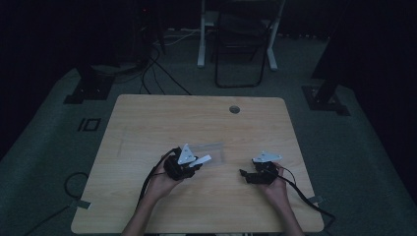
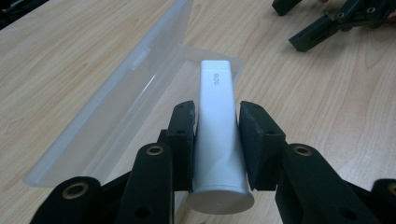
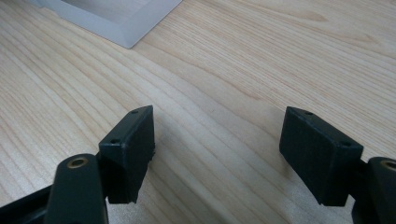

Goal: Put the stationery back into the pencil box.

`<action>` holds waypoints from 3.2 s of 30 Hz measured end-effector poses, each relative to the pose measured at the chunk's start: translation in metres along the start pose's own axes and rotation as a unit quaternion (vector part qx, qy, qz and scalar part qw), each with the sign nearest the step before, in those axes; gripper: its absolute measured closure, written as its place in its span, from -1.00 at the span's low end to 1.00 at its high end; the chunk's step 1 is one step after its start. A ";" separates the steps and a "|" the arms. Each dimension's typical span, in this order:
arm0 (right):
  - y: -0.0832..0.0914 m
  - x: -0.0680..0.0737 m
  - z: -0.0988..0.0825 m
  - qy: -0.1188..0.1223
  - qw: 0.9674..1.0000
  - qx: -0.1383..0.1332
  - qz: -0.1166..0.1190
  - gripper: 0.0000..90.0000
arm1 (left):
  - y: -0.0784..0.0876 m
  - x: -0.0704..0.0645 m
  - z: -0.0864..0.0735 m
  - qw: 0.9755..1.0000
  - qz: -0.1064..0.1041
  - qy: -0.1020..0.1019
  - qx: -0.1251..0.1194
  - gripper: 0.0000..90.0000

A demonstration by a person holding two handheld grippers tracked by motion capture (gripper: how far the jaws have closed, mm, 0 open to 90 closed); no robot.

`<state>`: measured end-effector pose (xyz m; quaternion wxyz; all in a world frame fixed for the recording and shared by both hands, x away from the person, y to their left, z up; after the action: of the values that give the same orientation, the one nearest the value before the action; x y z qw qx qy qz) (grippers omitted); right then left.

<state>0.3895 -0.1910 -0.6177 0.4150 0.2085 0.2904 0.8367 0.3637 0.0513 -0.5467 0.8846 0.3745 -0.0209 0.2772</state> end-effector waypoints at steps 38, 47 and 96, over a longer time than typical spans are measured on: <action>0.000 0.000 0.000 0.002 1.000 0.000 0.001 -0.42 | -0.023 0.017 0.002 1.000 0.009 -0.001 0.014 0.50; -0.001 0.000 0.001 0.004 1.000 0.000 0.003 -0.42 | -0.030 0.020 -0.004 1.000 0.010 -0.003 0.028 0.50; -0.001 0.001 0.000 0.004 1.000 0.001 0.003 -0.42 | 0.012 0.010 -0.009 0.999 0.025 0.033 -0.011 0.21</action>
<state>0.3897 -0.1901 -0.6179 0.4111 0.2062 0.2927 0.8383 0.3647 0.0689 -0.5435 0.8819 0.3543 -0.0039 0.3110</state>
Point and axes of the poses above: each handheld gripper's, and its own axes: y roughly backward along the jaws, z roughly out of its top, x roughly to its left, the point moved 8 cm from there along -y, roughly forward along the jaws, and after that the axes turned 8 degrees about -y, right-handed, at the moved point
